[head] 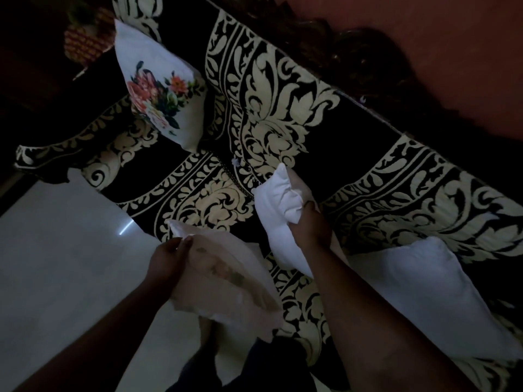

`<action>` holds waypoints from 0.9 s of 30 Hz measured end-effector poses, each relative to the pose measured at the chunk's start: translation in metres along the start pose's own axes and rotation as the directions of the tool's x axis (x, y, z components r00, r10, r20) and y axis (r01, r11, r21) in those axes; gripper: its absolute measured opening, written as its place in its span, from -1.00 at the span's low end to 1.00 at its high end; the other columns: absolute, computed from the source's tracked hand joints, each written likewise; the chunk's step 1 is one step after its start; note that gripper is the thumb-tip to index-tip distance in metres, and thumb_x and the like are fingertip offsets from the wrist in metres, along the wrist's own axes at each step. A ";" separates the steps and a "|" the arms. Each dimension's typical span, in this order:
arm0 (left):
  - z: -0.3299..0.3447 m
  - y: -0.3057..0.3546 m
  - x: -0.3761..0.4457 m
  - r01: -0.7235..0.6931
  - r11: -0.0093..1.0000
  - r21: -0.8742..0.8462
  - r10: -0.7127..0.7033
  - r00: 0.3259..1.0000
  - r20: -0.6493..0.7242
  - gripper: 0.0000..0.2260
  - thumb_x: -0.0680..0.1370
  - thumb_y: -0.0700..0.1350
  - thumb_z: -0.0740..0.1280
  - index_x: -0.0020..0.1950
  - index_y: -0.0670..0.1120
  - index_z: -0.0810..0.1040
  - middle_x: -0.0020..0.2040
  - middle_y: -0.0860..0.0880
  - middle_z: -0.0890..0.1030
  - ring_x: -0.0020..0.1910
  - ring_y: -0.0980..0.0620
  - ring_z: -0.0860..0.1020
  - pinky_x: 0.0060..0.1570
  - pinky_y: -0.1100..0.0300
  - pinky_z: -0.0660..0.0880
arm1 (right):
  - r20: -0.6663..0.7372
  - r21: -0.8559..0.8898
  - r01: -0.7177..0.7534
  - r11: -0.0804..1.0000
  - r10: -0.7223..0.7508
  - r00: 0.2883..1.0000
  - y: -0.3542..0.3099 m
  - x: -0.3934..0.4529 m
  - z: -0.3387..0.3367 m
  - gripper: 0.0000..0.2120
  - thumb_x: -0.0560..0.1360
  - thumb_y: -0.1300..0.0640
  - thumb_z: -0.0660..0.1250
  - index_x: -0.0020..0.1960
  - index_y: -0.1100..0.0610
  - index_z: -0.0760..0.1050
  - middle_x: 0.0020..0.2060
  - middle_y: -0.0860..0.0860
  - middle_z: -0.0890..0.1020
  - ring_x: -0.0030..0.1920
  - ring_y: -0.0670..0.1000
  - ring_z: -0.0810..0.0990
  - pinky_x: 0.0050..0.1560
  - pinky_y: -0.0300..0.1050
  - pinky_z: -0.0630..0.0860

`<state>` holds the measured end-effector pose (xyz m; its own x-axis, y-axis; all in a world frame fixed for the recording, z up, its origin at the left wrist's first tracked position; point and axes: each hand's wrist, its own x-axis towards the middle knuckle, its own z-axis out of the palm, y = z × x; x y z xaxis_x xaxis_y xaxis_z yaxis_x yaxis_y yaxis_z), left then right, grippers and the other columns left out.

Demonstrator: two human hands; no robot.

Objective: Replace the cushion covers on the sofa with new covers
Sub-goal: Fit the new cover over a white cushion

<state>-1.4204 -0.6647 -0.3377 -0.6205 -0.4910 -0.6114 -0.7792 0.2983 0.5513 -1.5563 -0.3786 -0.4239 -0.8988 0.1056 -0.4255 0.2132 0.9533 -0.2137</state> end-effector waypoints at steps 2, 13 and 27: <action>-0.014 -0.003 0.000 -0.019 0.999 -0.039 0.019 1.000 0.001 -0.68 0.66 0.12 0.26 0.01 -0.06 0.69 -0.06 -0.10 0.71 -0.03 -0.10 0.65 0.10 -0.09 0.57 | -0.041 0.017 0.028 0.999 -0.027 0.999 0.001 -0.026 -0.011 -0.39 0.47 -0.13 0.43 0.37 0.15 0.34 0.07 0.16 0.66 0.05 0.19 0.65 -0.06 -0.01 0.56; -0.115 -0.019 -0.005 -0.235 0.937 -0.258 0.222 0.972 -0.079 -0.66 0.67 0.08 0.25 0.20 -0.12 0.67 0.07 -0.12 0.65 0.10 -0.10 0.59 0.15 0.01 0.49 | -0.291 0.043 0.149 0.988 -0.130 0.948 -0.029 -0.203 -0.082 -0.24 0.43 -0.30 0.40 0.46 0.05 0.25 -0.05 0.12 0.68 -0.12 0.20 0.65 -0.18 0.03 0.58; -0.209 -0.042 -0.011 -0.425 0.889 -0.171 0.378 0.892 -0.249 -0.63 0.69 0.06 0.23 0.24 -0.18 0.65 0.13 -0.17 0.67 0.16 -0.15 0.59 0.05 0.12 0.42 | -0.424 0.057 0.407 0.912 -0.347 0.837 -0.059 -0.349 -0.097 -0.19 0.32 -0.41 0.29 0.34 0.15 0.45 -0.15 0.09 0.68 -0.19 0.17 0.68 -0.26 0.04 0.59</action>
<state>-1.3618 -0.8431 -0.2351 -0.8258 -0.5290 -0.1954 -0.4141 0.3335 0.8469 -1.2921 -0.4444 -0.1770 -0.9883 -0.1222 0.0911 -0.1493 0.8962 -0.4178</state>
